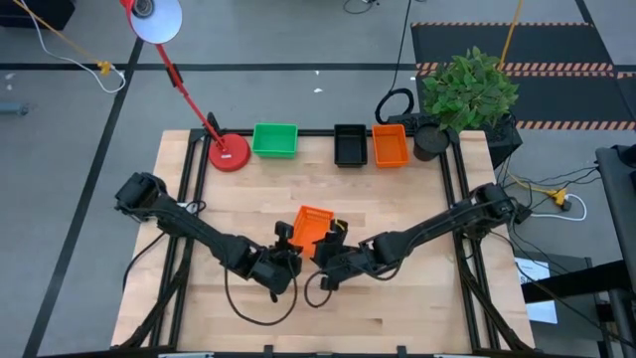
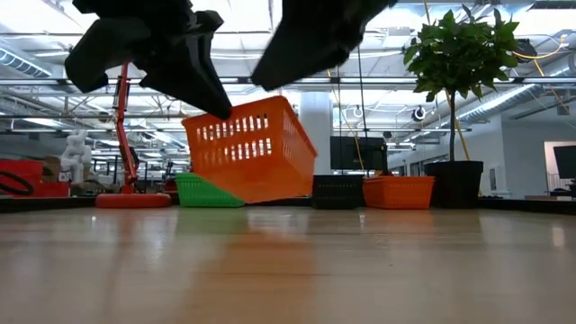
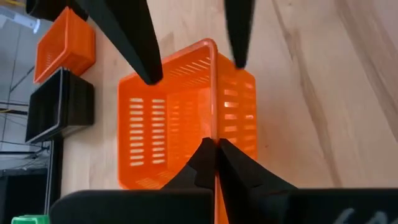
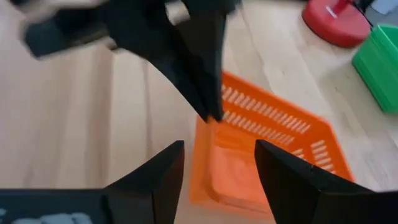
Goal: Stack baskets by color
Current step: Stack the bottom orange bin on the top orange bin
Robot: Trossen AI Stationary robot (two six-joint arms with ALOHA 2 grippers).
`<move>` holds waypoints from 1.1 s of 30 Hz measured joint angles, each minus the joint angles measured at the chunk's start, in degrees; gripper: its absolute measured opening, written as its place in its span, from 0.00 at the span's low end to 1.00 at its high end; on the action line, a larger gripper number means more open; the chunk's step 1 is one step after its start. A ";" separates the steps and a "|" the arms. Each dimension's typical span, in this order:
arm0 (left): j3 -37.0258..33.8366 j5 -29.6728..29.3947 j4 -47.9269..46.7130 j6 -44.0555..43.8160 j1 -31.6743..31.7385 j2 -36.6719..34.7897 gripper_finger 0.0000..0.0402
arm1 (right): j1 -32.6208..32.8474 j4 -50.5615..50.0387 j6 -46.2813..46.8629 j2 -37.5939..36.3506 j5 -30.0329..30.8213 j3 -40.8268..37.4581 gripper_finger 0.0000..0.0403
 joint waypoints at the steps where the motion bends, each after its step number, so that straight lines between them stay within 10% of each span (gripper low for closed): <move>1: 0.00 -0.16 0.16 0.02 0.00 -0.08 0.02 | -0.33 0.04 0.02 0.00 -0.01 -0.51 0.48; 10: 0.02 -0.30 1.57 0.68 -0.22 -0.06 0.01 | -1.65 1.91 -0.54 0.00 -1.65 -3.40 0.43; 23: 0.02 -0.34 2.99 1.07 -0.21 -0.06 0.02 | -1.91 3.45 -3.21 0.00 -4.67 -4.84 0.07; 33: 0.02 -0.25 8.81 0.25 -0.67 -0.08 0.24 | -2.25 1.07 -6.07 0.00 -6.04 -4.95 0.03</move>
